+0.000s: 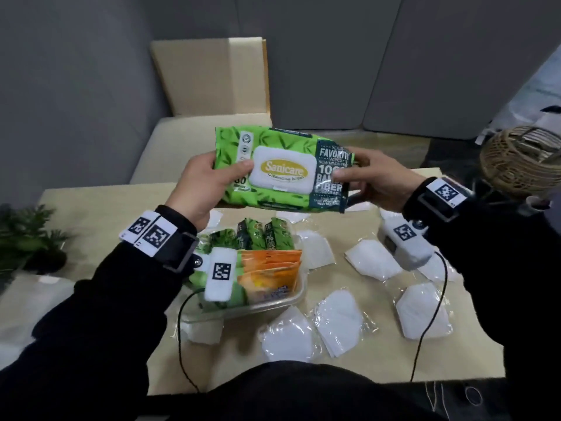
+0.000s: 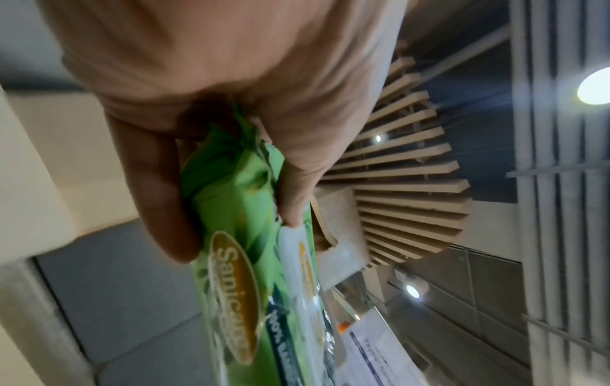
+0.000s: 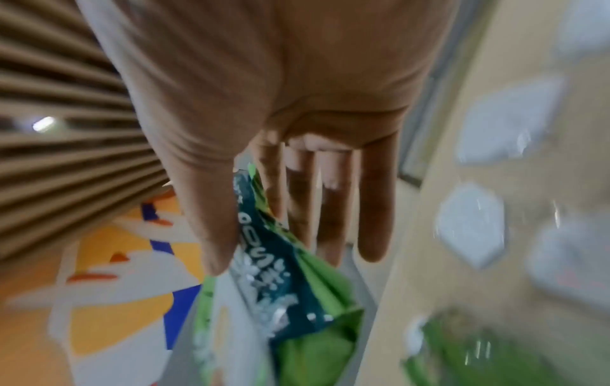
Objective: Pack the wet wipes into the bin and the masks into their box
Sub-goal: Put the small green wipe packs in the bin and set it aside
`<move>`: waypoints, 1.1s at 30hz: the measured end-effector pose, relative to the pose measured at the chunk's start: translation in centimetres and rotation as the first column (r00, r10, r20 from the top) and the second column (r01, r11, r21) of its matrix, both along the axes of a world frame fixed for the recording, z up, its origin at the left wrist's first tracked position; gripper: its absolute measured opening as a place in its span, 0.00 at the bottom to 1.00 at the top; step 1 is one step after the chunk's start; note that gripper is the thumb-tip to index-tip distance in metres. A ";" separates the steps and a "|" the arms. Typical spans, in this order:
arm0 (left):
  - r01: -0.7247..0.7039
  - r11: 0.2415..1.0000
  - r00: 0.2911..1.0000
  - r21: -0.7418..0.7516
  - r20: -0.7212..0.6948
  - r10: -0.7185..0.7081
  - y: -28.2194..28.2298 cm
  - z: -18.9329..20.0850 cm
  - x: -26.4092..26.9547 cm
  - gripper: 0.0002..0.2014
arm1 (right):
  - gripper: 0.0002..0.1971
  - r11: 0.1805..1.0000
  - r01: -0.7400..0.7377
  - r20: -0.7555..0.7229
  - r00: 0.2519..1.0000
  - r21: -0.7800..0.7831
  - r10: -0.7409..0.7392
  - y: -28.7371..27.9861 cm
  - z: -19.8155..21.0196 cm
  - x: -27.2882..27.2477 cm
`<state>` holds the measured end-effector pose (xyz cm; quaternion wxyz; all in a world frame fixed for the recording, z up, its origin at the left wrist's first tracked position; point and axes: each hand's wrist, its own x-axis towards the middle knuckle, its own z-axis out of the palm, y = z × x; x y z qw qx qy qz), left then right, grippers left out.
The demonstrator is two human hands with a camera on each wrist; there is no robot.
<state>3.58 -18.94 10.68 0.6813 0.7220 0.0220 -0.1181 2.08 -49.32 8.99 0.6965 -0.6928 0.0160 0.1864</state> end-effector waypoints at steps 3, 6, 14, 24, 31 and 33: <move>-0.048 0.998 0.998 0.048 -0.038 0.050 3.8 -0.9 0.1 0.20 | 0.23 1.000 0.022 -0.055 0.998 0.009 -0.021 4.5 -2.1 0.9; -0.056 0.990 0.990 0.133 -0.124 0.072 6.6 -2.8 -0.4 0.15 | 0.20 0.994 0.109 -0.130 0.985 -0.015 -0.110 8.0 -4.1 1.9; 0.091 0.920 0.951 0.380 -0.307 0.032 11.0 -10.1 -1.7 0.19 | 0.19 0.980 -0.033 -0.289 0.957 -0.198 -0.026 10.4 -9.6 0.3; 0.229 0.866 0.941 0.444 -0.329 -0.081 11.6 -10.7 -0.6 0.25 | 0.24 0.902 -0.131 -0.150 0.986 -0.411 0.076 10.5 -8.6 -0.2; 0.020 0.904 0.996 0.427 -0.084 0.017 13.5 -10.4 -3.0 0.26 | 0.29 0.899 -0.059 -0.054 0.998 -0.434 0.039 9.6 -8.5 -2.0; 0.031 0.922 0.996 0.385 -0.092 0.005 13.6 -11.0 -3.8 0.27 | 0.31 0.895 -0.072 -0.051 0.997 -0.439 0.055 9.7 -9.2 -2.5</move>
